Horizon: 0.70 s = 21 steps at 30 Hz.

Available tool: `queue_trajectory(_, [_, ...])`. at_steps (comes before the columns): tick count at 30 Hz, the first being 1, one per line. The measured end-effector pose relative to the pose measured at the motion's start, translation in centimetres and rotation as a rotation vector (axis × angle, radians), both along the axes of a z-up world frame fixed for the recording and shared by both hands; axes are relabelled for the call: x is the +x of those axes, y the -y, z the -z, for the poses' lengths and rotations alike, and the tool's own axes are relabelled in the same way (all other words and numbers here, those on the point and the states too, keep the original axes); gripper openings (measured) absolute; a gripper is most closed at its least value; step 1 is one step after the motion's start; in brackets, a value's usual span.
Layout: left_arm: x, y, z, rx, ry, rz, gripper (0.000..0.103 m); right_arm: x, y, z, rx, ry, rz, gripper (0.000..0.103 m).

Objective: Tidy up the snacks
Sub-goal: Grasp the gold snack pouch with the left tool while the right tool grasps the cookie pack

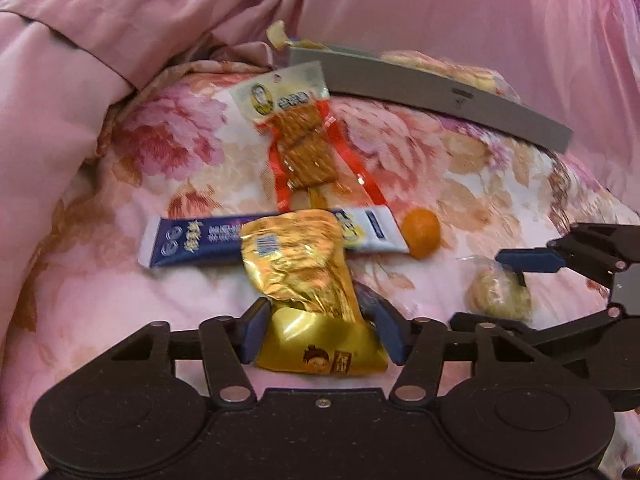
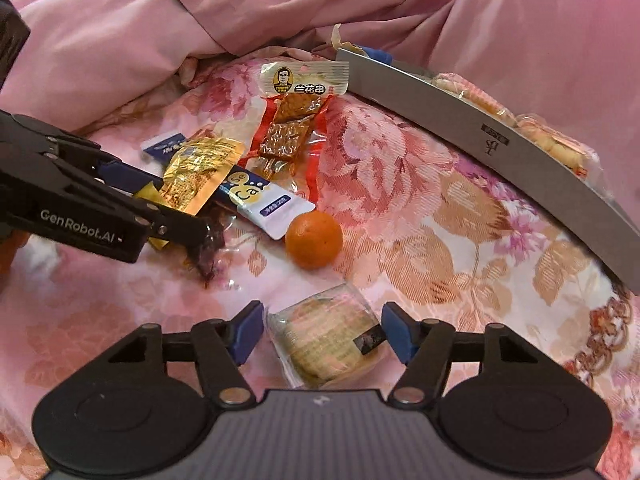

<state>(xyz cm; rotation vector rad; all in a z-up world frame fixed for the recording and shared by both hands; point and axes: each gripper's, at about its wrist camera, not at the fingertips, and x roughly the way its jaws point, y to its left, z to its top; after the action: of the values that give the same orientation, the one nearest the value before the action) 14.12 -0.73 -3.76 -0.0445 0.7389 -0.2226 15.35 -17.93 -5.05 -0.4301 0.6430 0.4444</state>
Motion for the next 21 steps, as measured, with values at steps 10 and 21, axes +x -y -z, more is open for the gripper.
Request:
queue_trajectory(10, [-4.0,1.7,-0.1,0.068,-0.058,0.095,0.054,-3.5,0.0,0.4,0.026,-0.027,0.022,0.067])
queue_trajectory(21, [-4.3,2.4,0.1,0.115,-0.052,0.124,0.067,-5.4,0.8,0.3,0.063,-0.047,0.010,0.075])
